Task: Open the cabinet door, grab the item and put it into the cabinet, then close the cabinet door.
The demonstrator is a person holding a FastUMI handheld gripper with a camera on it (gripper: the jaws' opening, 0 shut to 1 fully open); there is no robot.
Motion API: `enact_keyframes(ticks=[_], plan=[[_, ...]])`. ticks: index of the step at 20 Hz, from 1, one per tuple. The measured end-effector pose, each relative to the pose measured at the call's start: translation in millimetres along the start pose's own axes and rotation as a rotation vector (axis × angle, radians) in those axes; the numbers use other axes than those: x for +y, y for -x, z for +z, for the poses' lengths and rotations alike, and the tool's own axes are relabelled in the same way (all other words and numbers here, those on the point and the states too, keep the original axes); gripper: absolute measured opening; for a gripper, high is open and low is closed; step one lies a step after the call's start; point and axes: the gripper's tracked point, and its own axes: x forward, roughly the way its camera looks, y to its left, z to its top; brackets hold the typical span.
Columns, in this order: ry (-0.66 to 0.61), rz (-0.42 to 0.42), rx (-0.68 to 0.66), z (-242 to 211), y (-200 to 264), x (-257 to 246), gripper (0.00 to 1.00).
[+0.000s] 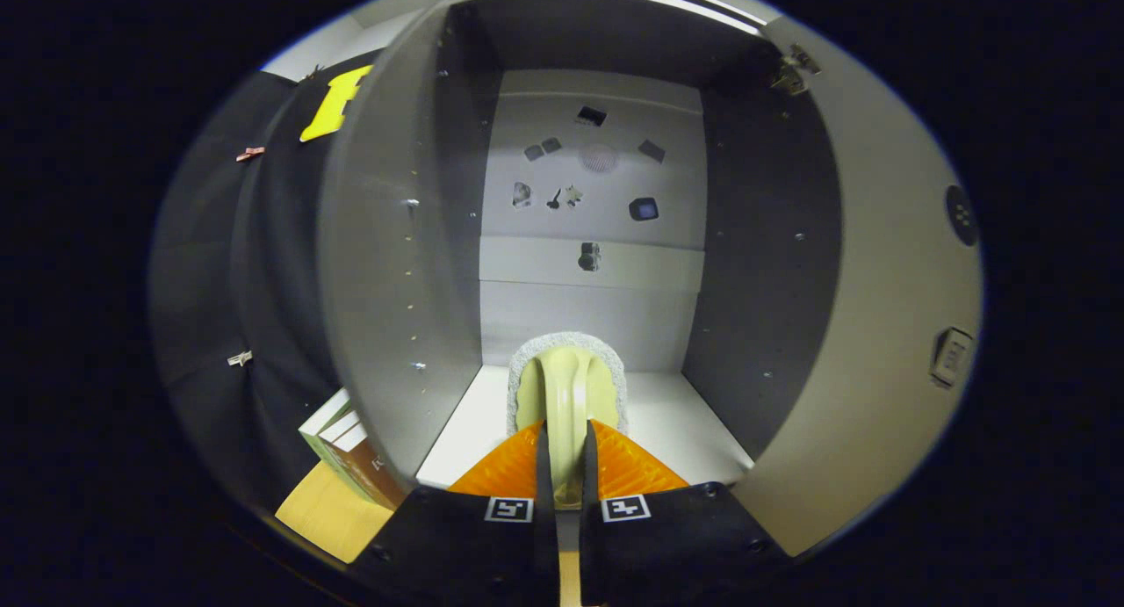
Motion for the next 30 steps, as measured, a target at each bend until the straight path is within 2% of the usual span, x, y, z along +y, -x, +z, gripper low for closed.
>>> enact_keyframes(ticks=[6,9,15,20,23,25,30], plan=[[-0.049,-0.017,0.133,-27,-83,-16,0.13],[-0.077,-0.024,0.205,-40,-98,-22,0.13],[-0.116,-0.003,0.173,-33,-116,-23,0.23],[-0.103,0.021,0.165,-33,-116,-15,0.25],[-0.102,0.041,0.146,-22,-100,-10,0.26],[-0.073,0.04,0.087,-5,-86,-9,0.49],[-0.062,0.06,-0.054,38,-13,4,0.49]])
